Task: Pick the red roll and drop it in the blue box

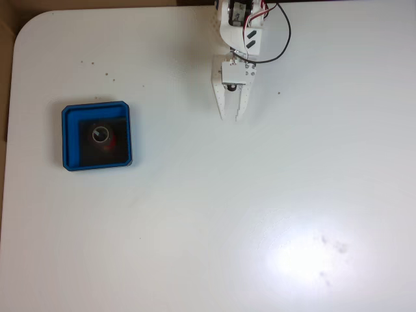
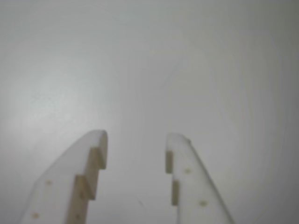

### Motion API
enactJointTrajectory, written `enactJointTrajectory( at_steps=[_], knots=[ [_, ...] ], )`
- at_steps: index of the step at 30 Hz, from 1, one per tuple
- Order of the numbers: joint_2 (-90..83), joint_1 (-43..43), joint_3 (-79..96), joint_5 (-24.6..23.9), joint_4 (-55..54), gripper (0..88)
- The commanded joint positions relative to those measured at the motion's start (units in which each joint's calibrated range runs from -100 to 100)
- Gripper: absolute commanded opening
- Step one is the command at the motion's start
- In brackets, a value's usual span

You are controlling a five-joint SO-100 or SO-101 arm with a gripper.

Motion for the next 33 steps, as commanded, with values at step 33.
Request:
enactJointTrajectory(
  at_steps=[33],
  knots=[
    [-0.44, -7.05, 0.90, 0.08, -0.66, 0.6]
  ],
)
